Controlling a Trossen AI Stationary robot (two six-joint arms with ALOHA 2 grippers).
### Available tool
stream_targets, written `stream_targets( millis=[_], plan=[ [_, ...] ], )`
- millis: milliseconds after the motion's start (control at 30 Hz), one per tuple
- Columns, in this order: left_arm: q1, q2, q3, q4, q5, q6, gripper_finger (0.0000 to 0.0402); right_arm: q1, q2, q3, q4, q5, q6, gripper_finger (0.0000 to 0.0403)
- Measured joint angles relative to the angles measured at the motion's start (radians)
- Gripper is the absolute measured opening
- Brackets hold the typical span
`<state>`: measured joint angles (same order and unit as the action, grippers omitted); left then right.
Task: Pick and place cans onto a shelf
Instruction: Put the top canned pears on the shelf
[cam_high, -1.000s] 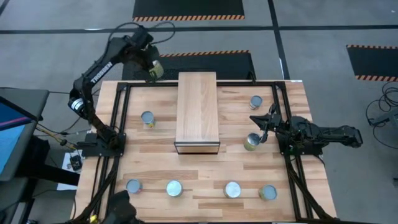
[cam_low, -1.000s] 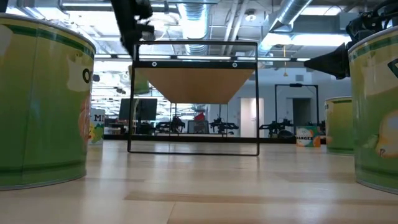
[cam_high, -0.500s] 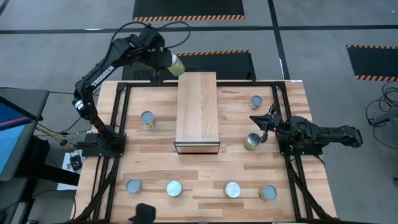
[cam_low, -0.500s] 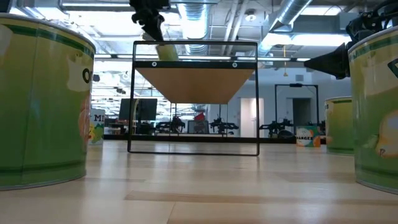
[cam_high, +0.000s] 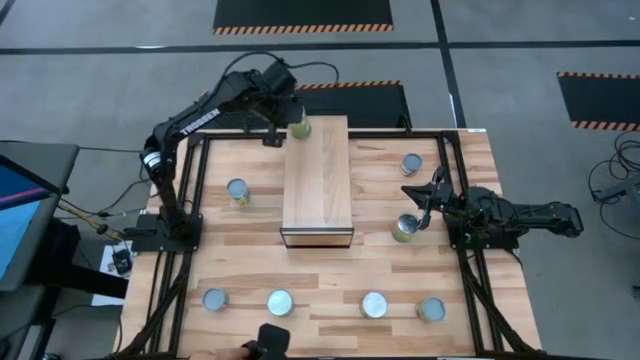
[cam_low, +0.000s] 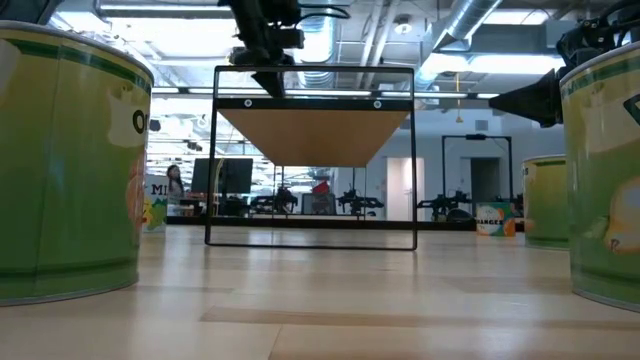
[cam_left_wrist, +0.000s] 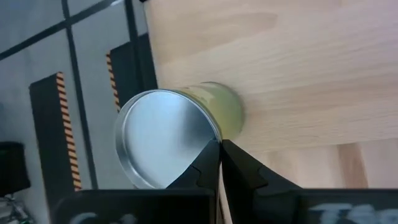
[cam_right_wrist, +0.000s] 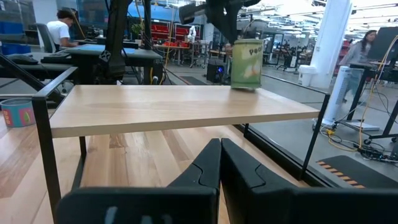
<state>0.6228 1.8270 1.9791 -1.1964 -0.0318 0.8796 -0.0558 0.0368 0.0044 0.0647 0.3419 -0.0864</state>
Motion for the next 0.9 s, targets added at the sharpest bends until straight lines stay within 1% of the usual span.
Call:
stream_targets(
  millis=[67,133,533,667,767,900],
  plan=[
    [-0.004,0.006,0.000,0.000,-0.034,0.003,0.0000,0.000,0.000,0.000,0.000,0.000,0.000,0.0033],
    [-0.003,0.007,0.000,-0.001,-0.047,0.003,0.0000,0.000,0.000,0.000,0.000,0.000,0.000,0.0033],
    [-0.003,0.007,0.000,0.016,-0.048,-0.006,0.0000,0.000,0.000,0.000,0.000,0.000,0.000,0.0033],
    [-0.003,0.007,0.000,0.015,-0.077,-0.009,0.0001,0.000,0.000,0.000,0.000,0.000,0.000,0.0033],
    [-0.004,0.007,0.000,0.015,-0.080,-0.009,0.0013,0.000,0.000,0.000,0.000,0.000,0.000,0.0033],
    [-0.007,0.007,0.000,0.016,-0.081,-0.010,0.0039,0.000,0.000,0.000,0.000,0.000,0.000,0.0033]
  ],
)
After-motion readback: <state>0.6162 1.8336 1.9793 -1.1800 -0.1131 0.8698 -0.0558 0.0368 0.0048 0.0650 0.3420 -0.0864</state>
